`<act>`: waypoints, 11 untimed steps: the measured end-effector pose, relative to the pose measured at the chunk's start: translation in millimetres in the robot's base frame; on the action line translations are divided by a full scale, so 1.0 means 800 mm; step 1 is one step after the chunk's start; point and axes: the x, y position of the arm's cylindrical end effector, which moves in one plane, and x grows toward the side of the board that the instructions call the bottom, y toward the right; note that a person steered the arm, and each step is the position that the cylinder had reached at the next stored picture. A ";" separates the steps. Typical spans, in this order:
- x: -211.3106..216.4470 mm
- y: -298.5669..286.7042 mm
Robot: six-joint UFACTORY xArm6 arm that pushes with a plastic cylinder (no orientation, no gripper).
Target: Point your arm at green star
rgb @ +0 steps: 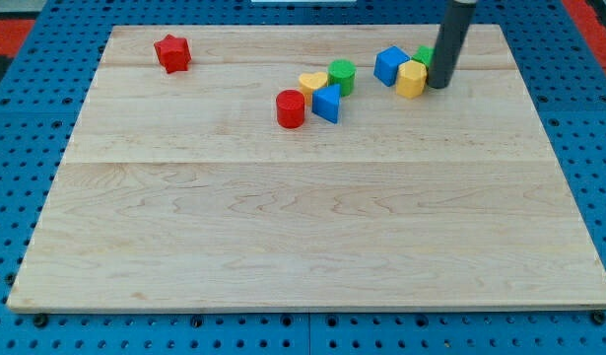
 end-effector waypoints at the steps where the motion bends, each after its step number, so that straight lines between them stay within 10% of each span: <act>1: -0.007 -0.073; 4: 0.064 -0.060; 11: -0.051 -0.293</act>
